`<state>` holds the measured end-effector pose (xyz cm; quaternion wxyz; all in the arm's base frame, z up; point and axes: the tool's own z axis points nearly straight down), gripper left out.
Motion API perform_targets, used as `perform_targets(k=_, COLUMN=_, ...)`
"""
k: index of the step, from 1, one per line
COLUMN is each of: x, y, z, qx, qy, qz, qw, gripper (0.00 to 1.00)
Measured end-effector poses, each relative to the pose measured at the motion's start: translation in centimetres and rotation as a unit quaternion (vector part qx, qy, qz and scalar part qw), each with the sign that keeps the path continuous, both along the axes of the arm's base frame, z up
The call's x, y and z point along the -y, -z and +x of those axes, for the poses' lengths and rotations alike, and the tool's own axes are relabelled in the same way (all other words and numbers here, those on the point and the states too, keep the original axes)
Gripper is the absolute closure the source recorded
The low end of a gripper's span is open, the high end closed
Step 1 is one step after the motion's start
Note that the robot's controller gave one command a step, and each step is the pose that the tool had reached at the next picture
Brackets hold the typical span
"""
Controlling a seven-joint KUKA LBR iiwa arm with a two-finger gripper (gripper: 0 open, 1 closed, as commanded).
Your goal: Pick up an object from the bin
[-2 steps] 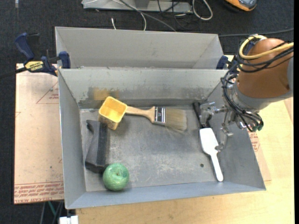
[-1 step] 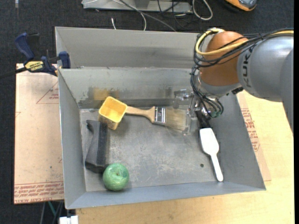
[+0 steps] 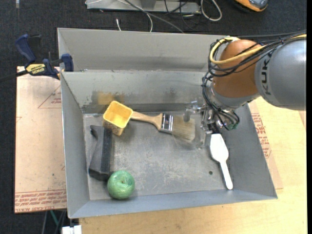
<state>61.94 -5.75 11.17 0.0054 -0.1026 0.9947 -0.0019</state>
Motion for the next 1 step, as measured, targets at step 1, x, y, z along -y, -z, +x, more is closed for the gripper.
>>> perform_targets(k=1, x=-2.8, y=4.05, z=3.04, qx=0.0051, qy=0.055, qz=0.005, qw=0.9985, gripper=0.0)
